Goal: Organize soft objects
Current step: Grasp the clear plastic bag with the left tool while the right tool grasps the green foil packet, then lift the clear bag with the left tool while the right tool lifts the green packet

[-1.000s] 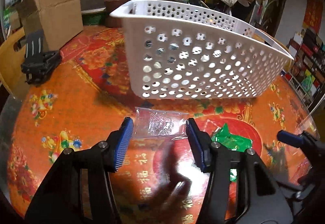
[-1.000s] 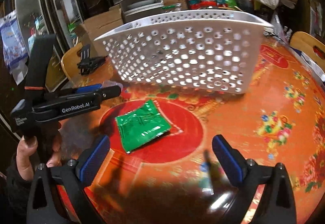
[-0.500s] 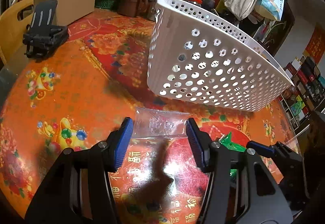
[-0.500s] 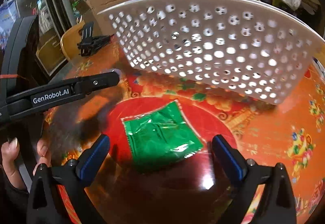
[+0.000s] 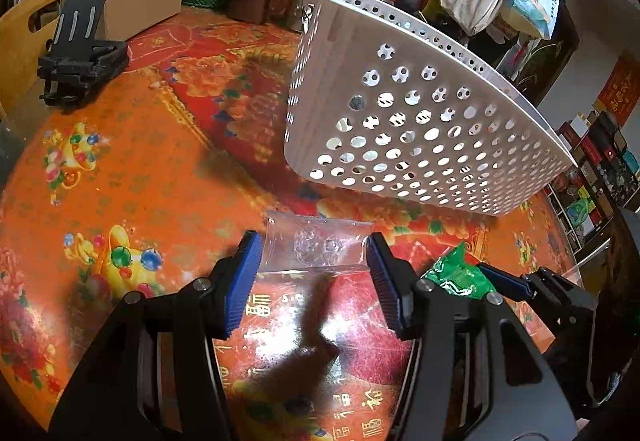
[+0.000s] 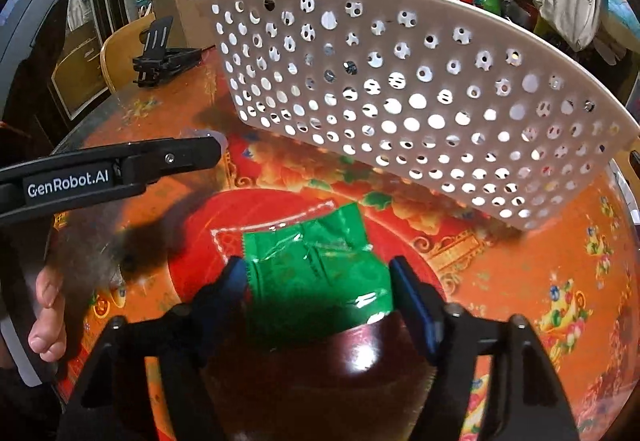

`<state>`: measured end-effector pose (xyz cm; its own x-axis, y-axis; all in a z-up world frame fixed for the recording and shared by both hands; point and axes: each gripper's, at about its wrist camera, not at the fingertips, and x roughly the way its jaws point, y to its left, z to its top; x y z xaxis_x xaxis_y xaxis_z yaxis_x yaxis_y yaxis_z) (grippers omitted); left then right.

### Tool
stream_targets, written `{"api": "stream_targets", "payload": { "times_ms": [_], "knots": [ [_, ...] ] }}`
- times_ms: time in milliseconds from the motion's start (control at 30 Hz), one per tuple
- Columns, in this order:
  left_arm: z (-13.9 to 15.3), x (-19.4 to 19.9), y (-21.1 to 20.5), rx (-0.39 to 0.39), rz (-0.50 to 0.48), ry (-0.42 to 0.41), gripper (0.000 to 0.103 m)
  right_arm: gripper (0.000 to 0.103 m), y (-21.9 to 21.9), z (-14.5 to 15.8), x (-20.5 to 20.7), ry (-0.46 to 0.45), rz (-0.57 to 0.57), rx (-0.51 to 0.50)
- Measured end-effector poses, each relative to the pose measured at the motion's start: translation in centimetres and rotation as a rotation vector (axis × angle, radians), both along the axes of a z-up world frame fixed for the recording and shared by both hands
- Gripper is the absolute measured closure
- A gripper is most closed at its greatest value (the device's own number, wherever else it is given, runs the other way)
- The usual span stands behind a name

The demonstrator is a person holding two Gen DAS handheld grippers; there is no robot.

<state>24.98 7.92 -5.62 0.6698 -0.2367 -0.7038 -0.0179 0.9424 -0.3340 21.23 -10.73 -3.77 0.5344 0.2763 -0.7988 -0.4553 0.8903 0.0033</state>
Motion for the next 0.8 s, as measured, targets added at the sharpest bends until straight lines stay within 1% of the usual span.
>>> {"api": "stream_targets", "payload": {
  "times_ms": [200, 267, 300, 333, 367, 400, 467, 633, 800],
  "knots": [
    [0.0, 0.0, 0.0, 0.0, -0.001, -0.003, 0.051, 0.051, -1.0, 0.2, -0.8, 0.0, 0.013, 0.034],
    [-0.1, 0.1, 0.0, 0.001, -0.001, -0.001, 0.051, 0.064, -1.5, 0.5, -1.1, -0.005, 0.018, 0.063],
    [-0.1, 0.1, 0.0, 0.002, -0.003, 0.001, 0.051, 0.066, -1.7, 0.5, -1.1, 0.004, 0.024, 0.072],
    [-0.1, 0.1, -0.1, 0.003, -0.003, 0.002, 0.051, 0.071, -1.8, 0.5, -1.2, 0.007, 0.03, 0.081],
    [-0.1, 0.1, -0.1, 0.005, -0.004, 0.002, 0.051, 0.088, -1.8, 0.5, -1.3, 0.014, 0.043, 0.093],
    [-0.1, 0.1, -0.1, 0.007, -0.005, 0.003, 0.051, 0.098, -1.7, 0.6, -1.5, 0.016, 0.053, 0.113],
    [-0.1, 0.2, 0.0, 0.008, -0.006, 0.004, 0.051, 0.098, -1.6, 0.7, -1.9, -0.003, 0.056, 0.098],
    [-0.2, 0.3, 0.0, 0.008, -0.004, 0.007, 0.051, 0.098, -2.4, 0.6, -2.3, -0.002, 0.045, 0.132],
    [0.2, -0.1, -0.3, 0.019, -0.015, -0.018, 0.051, 0.098, -4.0, 0.9, -3.3, -0.015, 0.028, 0.165]
  ]
}}
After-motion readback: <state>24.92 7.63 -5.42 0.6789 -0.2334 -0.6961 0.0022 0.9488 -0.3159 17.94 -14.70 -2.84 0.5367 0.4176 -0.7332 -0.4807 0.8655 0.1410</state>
